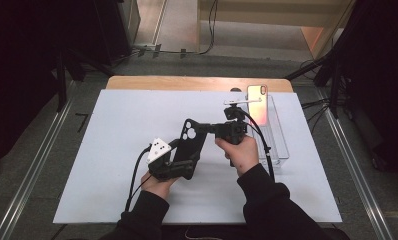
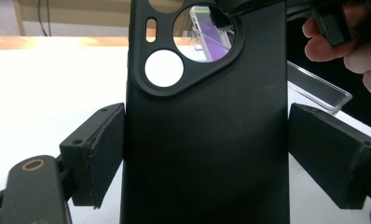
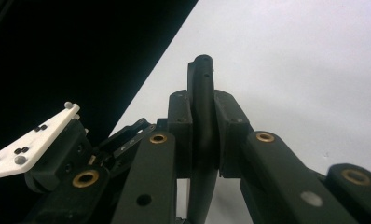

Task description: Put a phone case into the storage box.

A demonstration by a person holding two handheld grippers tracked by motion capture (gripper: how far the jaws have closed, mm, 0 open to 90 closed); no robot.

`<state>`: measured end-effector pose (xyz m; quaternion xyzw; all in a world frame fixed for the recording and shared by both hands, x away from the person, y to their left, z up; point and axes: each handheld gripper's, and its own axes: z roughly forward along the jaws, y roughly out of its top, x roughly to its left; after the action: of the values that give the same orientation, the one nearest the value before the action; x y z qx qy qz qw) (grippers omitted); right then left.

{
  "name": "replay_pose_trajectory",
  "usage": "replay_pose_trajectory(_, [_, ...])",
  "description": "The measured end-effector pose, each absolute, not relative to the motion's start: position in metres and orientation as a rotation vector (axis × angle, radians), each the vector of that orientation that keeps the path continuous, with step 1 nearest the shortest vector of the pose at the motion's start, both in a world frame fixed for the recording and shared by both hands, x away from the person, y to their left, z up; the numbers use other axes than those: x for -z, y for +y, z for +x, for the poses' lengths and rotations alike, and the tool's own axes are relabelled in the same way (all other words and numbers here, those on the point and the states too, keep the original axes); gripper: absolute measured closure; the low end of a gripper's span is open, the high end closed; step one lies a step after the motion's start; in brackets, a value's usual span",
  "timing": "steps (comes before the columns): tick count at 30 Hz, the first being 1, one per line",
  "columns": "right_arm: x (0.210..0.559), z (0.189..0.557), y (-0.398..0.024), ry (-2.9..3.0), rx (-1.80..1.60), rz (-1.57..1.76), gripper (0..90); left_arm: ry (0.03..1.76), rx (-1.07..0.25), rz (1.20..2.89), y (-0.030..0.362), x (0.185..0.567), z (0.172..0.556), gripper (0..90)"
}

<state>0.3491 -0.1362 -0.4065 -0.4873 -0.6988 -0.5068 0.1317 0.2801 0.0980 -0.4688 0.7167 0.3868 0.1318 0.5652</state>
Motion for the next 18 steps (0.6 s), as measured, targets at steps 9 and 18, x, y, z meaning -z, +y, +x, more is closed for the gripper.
replay_pose_trajectory(9, [0.398,0.348,-0.146,-2.020,1.521,-1.408,77.5,0.929,-0.230,1.758,0.098,0.456,0.286,13.8])
replay_pose_trajectory(18, [0.389,0.343,-0.147,-2.169,1.524,-1.414,77.4,0.916,-0.179,1.848,0.096,0.442,0.287,13.9])
